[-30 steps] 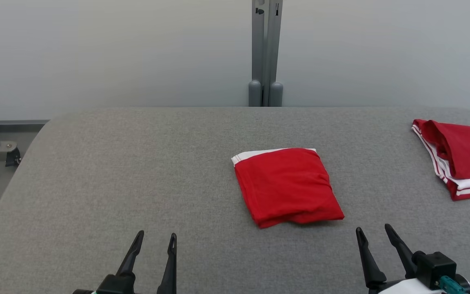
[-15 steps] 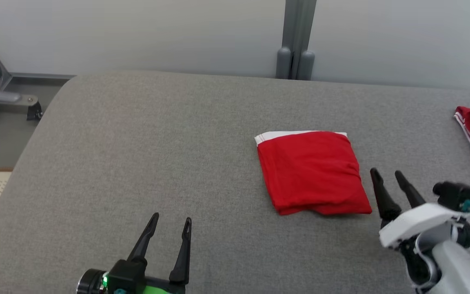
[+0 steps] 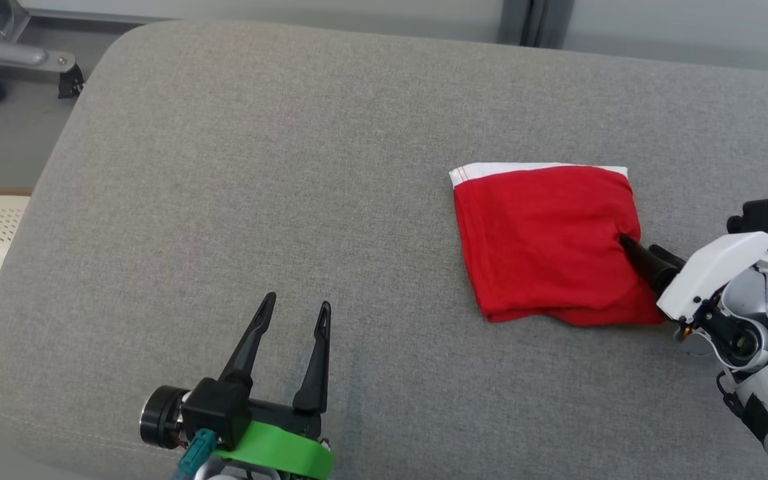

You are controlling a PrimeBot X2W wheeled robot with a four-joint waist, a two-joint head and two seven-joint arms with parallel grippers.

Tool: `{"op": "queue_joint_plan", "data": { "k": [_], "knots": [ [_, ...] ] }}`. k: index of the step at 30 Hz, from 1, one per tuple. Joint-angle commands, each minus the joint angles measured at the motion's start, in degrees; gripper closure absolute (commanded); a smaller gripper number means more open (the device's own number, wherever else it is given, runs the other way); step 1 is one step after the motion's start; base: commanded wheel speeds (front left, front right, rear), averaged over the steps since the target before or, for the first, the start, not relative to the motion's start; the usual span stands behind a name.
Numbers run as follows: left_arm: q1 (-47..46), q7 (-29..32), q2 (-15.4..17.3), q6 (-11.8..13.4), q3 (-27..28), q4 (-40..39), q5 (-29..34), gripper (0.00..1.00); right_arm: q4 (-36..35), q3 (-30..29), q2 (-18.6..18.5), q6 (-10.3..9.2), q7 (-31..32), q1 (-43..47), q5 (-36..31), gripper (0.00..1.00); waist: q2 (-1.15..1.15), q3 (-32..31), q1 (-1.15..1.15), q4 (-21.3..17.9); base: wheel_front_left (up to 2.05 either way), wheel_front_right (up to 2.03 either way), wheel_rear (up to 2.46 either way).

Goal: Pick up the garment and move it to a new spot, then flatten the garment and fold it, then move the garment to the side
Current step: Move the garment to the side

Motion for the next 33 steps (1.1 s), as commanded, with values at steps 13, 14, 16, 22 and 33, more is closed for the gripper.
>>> {"op": "queue_joint_plan", "data": {
  "k": [13,14,16,22,33],
  "knots": [
    [-4.01,0.02,0.09,-0.42,1.69,-1.57,1.19,0.00,-9.16,9.85,-13.74,0.00,-7.61,-4.30,-9.14,1.00,0.00,7.44,0.00,-7.94,0.00,0.00,0.00],
    [-4.32,0.02,0.09,-0.64,1.87,-1.72,1.52,0.00,-9.78,9.78,-15.08,0.00,-8.16,-4.68,-9.98,1.00,0.00,8.01,0.00,-8.82,0.00,0.00,0.00],
    [-5.01,0.02,0.10,-1.02,2.47,-2.16,2.35,0.00,-11.34,9.64,-18.05,0.00,-8.58,-5.75,-11.45,1.00,0.00,9.62,0.00,-11.04,0.00,0.00,0.00],
    [-8.08,0.02,0.11,-2.93,3.16,-3.12,4.11,0.00,-13.86,7.09,-24.95,0.00,-9.99,-9.11,-15.51,1.00,0.00,14.96,0.00,-15.56,0.00,0.00,0.00],
    [-12.53,0.02,0.14,-4.81,2.72,-4.20,6.01,0.00,-13.18,0.02,-32.84,-0.01,-9.82,-15.09,-22.52,1.00,0.00,20.55,0.00,-16.97,0.00,0.00,0.00]
  ]
}}
